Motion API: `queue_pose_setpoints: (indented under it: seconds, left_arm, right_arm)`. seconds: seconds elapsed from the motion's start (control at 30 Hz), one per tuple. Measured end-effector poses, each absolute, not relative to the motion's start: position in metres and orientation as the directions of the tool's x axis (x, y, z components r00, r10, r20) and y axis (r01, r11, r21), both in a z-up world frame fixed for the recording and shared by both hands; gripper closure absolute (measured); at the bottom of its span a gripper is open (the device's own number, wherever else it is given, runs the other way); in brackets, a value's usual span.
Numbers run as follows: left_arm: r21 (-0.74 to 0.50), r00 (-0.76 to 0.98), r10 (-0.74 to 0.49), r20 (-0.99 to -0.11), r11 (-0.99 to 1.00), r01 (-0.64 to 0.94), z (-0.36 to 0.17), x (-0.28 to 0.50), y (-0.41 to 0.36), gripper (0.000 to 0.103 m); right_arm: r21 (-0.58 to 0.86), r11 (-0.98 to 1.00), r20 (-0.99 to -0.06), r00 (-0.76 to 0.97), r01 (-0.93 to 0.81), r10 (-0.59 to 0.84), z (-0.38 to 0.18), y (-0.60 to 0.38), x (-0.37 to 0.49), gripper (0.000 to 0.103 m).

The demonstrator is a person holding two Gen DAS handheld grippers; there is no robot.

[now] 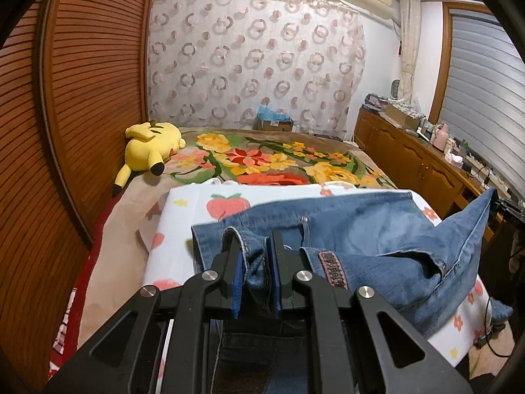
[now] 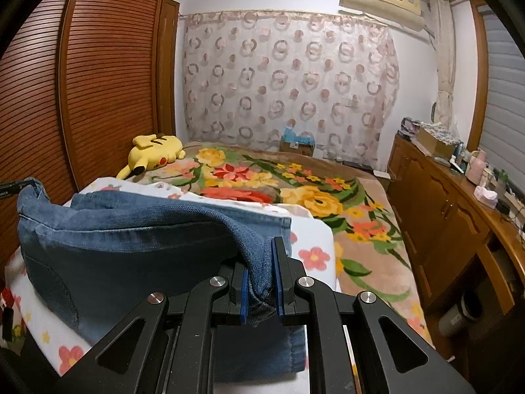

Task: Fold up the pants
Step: 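Lift both hems and carry them over toward the waistband, folding the legs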

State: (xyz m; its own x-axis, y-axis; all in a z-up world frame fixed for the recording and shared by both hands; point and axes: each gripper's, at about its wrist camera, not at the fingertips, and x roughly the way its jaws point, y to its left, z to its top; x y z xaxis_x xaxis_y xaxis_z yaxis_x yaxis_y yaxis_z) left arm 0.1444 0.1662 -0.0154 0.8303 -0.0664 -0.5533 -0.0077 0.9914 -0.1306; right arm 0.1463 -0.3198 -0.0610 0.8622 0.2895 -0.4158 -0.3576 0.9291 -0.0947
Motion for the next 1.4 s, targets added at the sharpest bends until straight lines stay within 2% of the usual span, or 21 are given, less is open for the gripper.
queue_pose_setpoints:
  seconds: [0.13, 0.33, 0.67, 0.97, 1.1, 1.23, 1.4]
  left_arm:
    - [-0.117, 0.84, -0.054, -0.54, 0.993, -0.011, -0.002, 0.162, 0.168, 0.087]
    - [-0.111, 0.838, -0.036, -0.544, 0.993, -0.029, 0.002, 0.192, 0.175, 0.087]
    - [-0.116, 0.776, -0.039, -0.629, 0.992, -0.044, -0.037, 0.24, 0.18, 0.087]
    - [-0.106, 0.731, -0.036, -0.681, 0.993, -0.051, -0.058, 0.265, 0.184, 0.087]
    - [-0.088, 0.716, -0.028, -0.698, 0.995, -0.046, -0.061, 0.266, 0.182, 0.081]
    - [-0.076, 0.723, -0.003, -0.69, 0.995, -0.068, -0.058, 0.26, 0.186, 0.058]
    - [-0.07, 0.729, -0.002, -0.685, 0.996, -0.062, -0.052, 0.248, 0.19, 0.056]
  right_arm:
    - [-0.133, 0.918, -0.417, 0.862, -0.373, 0.289, -0.051, -0.314, 0.165, 0.091]
    - [-0.11, 0.925, -0.405, 0.866, -0.364, 0.293, -0.056, -0.316, 0.192, 0.091]
    - [-0.114, 0.925, -0.498, 0.827, -0.361, 0.261, -0.085, -0.298, 0.244, 0.091]
    - [-0.12, 0.923, -0.557, 0.794, -0.367, 0.243, -0.083, -0.28, 0.29, 0.091]
    - [-0.117, 0.92, -0.58, 0.778, -0.375, 0.243, -0.084, -0.275, 0.302, 0.091]
    - [-0.117, 0.919, -0.591, 0.77, -0.376, 0.24, -0.083, -0.272, 0.305, 0.091]
    - [-0.113, 0.92, -0.594, 0.767, -0.376, 0.242, -0.084, -0.275, 0.306, 0.091]
